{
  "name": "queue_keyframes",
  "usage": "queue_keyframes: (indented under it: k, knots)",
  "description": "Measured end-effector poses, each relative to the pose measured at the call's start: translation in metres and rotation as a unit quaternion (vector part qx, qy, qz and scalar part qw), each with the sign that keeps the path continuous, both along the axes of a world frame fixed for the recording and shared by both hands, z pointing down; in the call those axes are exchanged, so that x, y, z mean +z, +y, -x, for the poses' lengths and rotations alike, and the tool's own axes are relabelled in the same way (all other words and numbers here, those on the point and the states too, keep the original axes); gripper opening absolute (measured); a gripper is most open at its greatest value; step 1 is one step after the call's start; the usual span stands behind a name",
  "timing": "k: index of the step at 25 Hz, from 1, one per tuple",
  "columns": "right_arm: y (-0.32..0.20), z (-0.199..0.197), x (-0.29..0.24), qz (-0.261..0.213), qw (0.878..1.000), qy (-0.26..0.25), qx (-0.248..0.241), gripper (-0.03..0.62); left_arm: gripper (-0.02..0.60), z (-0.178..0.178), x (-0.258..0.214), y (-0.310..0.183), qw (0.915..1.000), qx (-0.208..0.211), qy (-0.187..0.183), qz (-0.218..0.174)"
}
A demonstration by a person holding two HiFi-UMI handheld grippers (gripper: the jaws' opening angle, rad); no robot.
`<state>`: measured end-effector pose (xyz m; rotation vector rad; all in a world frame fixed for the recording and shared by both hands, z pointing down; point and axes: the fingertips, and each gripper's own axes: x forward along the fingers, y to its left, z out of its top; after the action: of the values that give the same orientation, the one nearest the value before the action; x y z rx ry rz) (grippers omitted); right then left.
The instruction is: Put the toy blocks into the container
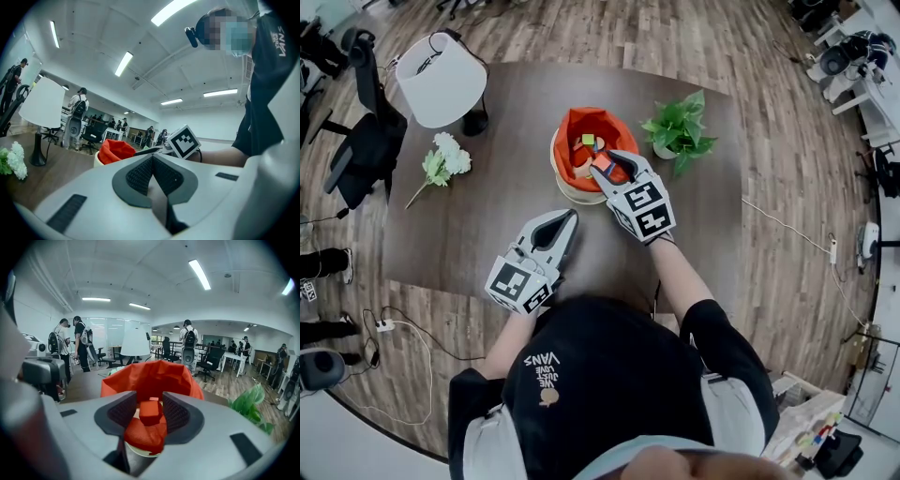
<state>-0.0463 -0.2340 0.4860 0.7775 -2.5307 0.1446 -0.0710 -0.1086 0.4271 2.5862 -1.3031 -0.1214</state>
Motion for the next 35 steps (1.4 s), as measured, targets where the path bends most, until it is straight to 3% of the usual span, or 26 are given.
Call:
queue_keyframes:
  k: [17, 24, 35]
  knots:
    - [0.004, -0.01, -0.024, -0.037, 0.999, -0.028, 0.012, 0.163, 0.011, -0.004, -0.007, 0.008, 0.9999, -0.001, -0.006, -0.011]
    - [0.018, -0.017, -0.046, -0.069, 0.996, -0.052, 0.018, 0.058, 0.011, -0.006, -0.012, 0.015, 0.9997, 0.006, -0.008, -0.023]
    - [0.049, -0.027, -0.072, -0.098, 0.992, -0.077, 0.022, 0.02, 0.011, -0.006, -0.014, 0.031, 0.9996, 0.012, -0.005, -0.025]
